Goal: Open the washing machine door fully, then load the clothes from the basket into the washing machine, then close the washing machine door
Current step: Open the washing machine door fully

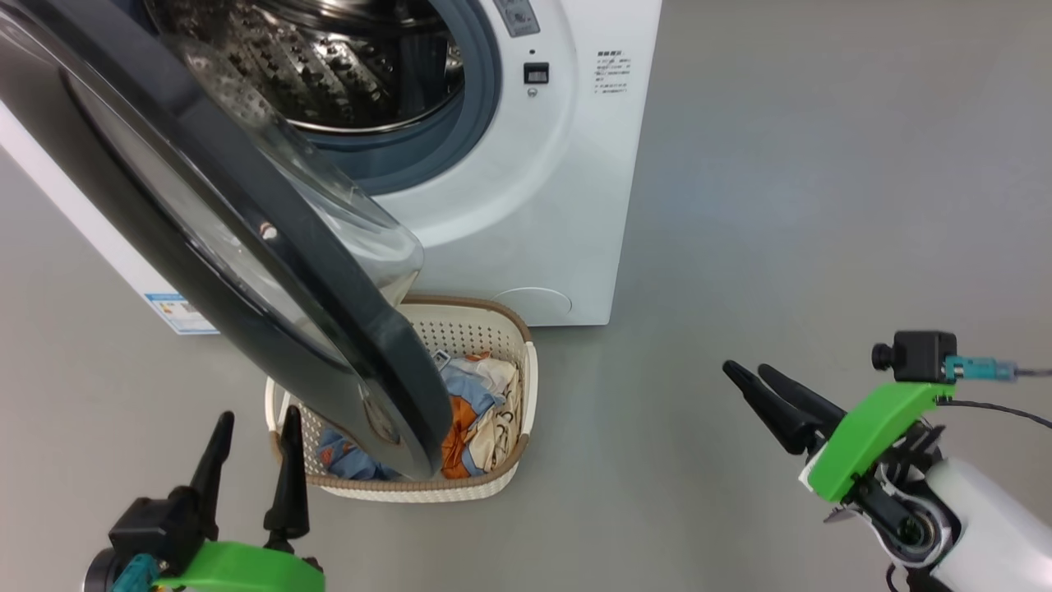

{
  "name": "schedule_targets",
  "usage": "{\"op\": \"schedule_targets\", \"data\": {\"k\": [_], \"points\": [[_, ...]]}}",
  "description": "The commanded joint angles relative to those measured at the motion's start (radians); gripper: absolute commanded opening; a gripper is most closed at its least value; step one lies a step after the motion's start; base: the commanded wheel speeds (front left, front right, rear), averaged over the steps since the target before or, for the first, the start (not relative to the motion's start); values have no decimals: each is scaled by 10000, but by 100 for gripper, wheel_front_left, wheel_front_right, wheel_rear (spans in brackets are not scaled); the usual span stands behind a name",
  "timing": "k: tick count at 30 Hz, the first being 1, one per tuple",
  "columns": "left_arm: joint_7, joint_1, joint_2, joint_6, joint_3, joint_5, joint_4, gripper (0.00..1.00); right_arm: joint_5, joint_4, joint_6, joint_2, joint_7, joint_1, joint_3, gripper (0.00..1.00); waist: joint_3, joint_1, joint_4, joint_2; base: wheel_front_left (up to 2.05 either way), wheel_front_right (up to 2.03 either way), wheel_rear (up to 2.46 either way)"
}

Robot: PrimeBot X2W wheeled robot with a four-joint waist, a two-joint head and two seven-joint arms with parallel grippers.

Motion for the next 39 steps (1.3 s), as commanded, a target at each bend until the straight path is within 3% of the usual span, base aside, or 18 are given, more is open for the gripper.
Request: {"op": "schedule_targets", "data": {"k": [1,6,10,16,17,26,39], "points": [[-65,13,169,-23,345,97,-224,100,-218,-98,100,-207,-414,157,262,100,-82,0,-51,0,0,0,0],[-65,97,169,-24,345,112,-216,100,-1026,698,100,-539,-2296,42,1133,100,-205,0,-101,0,0,0,0],[-65,152,169,-24,376,126,-234,100,-1655,1341,100,-627,-2909,-85,1321,100,-258,0,-140,0,0,0,0],[-65,168,169,-24,435,145,-287,100,-3718,1170,100,-246,-2957,225,-979,100,-219,0,-198,0,0,0,0],[-65,168,169,-24,435,145,-287,100,-3718,1170,100,-246,-2957,225,-979,100,-219,0,-198,0,0,0,0],[-65,71,169,-24,474,193,-318,100,-7236,-89,100,977,-2960,1696,-4443,100,-131,0,-95,0,0,0,0],[-65,-41,169,-25,497,224,-366,100,-9241,-202,100,2007,-2961,3149,-5937,100,1,0,67,0,0,0,0]]}}
